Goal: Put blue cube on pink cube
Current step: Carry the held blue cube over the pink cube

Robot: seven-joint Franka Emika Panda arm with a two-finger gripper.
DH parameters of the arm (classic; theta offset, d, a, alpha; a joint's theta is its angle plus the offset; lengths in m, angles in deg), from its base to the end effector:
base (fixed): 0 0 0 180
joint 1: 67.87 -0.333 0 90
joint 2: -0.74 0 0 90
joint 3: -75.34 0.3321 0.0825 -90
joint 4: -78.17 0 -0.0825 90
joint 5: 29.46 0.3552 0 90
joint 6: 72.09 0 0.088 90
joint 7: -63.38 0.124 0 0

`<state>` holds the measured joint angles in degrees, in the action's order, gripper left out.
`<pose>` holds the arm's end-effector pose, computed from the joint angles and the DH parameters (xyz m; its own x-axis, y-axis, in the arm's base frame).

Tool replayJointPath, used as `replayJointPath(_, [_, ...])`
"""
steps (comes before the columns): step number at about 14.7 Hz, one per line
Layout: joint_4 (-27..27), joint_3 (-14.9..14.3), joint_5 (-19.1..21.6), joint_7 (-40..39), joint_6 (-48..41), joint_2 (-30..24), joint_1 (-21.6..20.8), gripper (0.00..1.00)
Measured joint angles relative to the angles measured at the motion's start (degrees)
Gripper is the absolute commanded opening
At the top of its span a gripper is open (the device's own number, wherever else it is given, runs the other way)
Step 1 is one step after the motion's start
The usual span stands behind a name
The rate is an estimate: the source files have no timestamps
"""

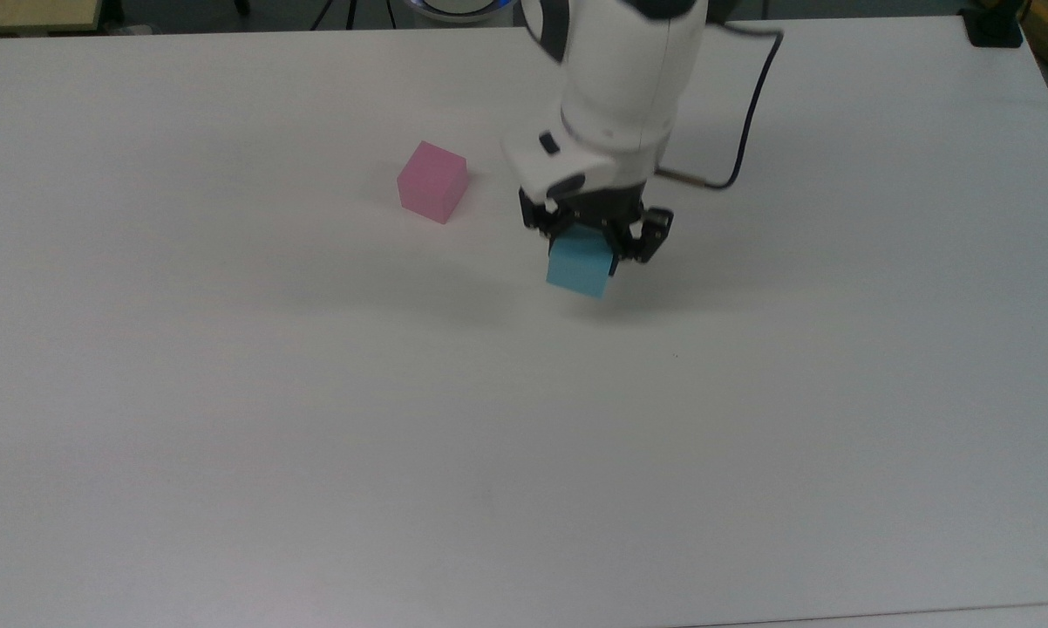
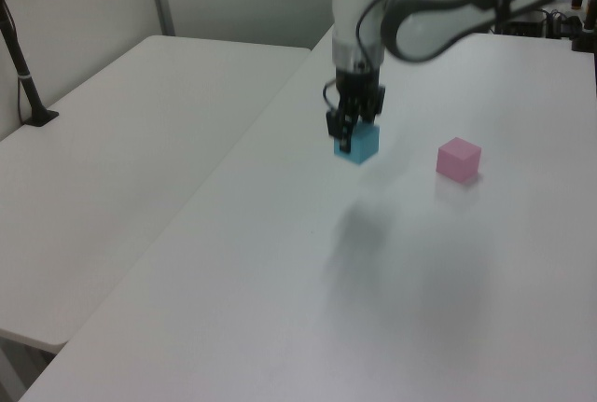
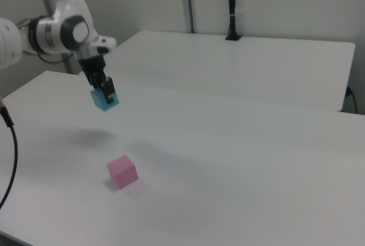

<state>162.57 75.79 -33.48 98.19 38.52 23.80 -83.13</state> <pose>0.6413 0.1734 0.4596 0.9491 -0.3043 0.0809 -0.3069 -0.9515 0.0214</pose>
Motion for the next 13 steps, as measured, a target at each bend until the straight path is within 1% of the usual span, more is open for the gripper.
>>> replayJointPath(3, [-2.31, 0.0, 0.0, -1.98, -5.71, -4.33, 0.2, 0.19])
replayJointPath(7, [-1.45, -0.27, 0.0, -4.03, -9.13, -8.11, 0.32, 0.19])
replayJointPath(9, [1.62, -0.38, 0.01, -4.63, -9.24, -10.32, 1.08, 0.19])
replayJointPath(11, [7.26, -0.45, 0.03, -6.16, -9.24, -14.81, 2.74, 0.19])
replayJointPath(12, [11.15, -0.47, 0.23, -7.27, -9.25, -18.6, 3.68, 0.19])
replayJointPath(13, [13.83, -0.47, 0.51, -7.69, -9.3, -21.44, 4.22, 0.2])
